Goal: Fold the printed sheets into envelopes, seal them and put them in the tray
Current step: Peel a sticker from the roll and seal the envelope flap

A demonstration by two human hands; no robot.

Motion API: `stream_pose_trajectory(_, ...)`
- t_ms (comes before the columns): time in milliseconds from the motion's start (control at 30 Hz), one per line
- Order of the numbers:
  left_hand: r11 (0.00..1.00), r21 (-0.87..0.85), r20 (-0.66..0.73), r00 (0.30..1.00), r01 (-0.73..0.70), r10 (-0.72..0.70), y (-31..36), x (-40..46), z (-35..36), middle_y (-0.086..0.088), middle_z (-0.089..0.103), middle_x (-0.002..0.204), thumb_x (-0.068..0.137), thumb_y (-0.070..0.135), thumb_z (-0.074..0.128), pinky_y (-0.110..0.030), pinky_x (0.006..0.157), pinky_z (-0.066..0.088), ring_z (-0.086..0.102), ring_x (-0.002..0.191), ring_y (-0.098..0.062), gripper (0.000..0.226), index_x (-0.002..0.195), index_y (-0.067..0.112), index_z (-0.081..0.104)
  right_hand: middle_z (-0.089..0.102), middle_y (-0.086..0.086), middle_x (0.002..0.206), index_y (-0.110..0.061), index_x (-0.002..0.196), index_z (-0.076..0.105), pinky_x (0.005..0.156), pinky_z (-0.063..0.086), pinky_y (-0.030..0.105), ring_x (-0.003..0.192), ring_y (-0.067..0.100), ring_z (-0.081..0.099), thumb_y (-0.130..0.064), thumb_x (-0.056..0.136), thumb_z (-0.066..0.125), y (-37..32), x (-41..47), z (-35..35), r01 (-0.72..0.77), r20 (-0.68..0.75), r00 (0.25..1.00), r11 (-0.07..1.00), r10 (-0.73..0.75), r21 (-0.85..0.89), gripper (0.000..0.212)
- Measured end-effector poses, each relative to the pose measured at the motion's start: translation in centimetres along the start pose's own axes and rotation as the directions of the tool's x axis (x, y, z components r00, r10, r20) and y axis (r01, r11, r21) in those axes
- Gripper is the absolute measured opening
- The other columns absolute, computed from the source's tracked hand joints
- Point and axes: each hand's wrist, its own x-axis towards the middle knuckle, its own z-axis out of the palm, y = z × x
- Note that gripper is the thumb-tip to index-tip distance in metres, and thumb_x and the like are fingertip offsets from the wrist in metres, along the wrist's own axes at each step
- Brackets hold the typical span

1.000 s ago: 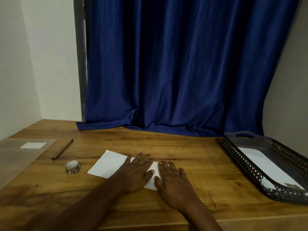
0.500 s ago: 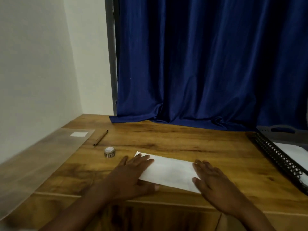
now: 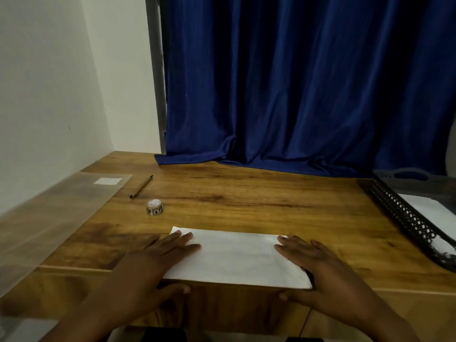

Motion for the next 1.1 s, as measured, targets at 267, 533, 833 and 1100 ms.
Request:
stream_pose_trajectory(267,0.78,-0.622,-0.274,0.951,-0.06,-0.145,-0.6,-0.6,-1.8,0.011,0.074,0.114,0.079,-0.005,0.08,-0.026,0.094,0.054,0.068,0.111,-0.007,0.049,0.103,0.038,0.078,0.071,-0.019,0.122,-0.045,0.113,0.074,0.1,0.049,0.023,0.12,0.001,0.061,-0.024,0.087,0.078,0.0,-1.2,-1.8,0.057,-0.187,0.981,0.826,0.059,0.561,0.035)
stream_pose_trajectory(533,0.617,-0.783,-0.307,0.814,0.078,-0.493,-0.5,4.5,-1.8,0.028,0.073,0.093,0.085,0.03,0.075,-0.013,0.056,0.055,0.069,0.085,0.009,0.035,0.109,0.05,0.058,0.08,0.001,0.093,-0.037,0.094,0.079,0.057,0.06,0.028,0.08,0.02,0.077,-0.03,0.083,0.073,-2.1,3.1,-3.3,0.067,-0.23,0.865,0.352,0.446,0.934,0.015)
stream_pose_trajectory(833,0.815,-0.427,-0.422,0.71,0.392,-0.563,-6.2,6.5,-1.6,0.001,0.046,0.146,0.08,0.046,0.078,-0.046,0.1,0.05,0.048,0.129,-0.02,0.08,0.148,0.043,0.036,0.07,-0.022,0.088,-0.037,0.114,0.068,0.062,0.055,0.026,0.075,0.0,0.068,-0.039,0.087,0.073,0.7,5.6,0.5,-0.294,-0.337,0.757,0.752,0.56,0.59,0.028)
stream_pose_trajectory(1100,0.852,-0.298,-0.138,0.863,0.431,-0.486,-9.6,6.9,-1.7,0.005,0.061,0.136,0.084,0.051,0.074,-0.05,0.104,0.047,0.054,0.127,-0.024,0.061,0.138,0.029,0.056,0.055,-0.008,0.129,-0.04,0.142,0.042,0.072,0.049,0.03,0.09,0.006,0.055,-0.058,0.083,0.068,0.9,5.4,1.5,-0.391,-0.436,0.716,0.831,0.545,0.396,0.067)
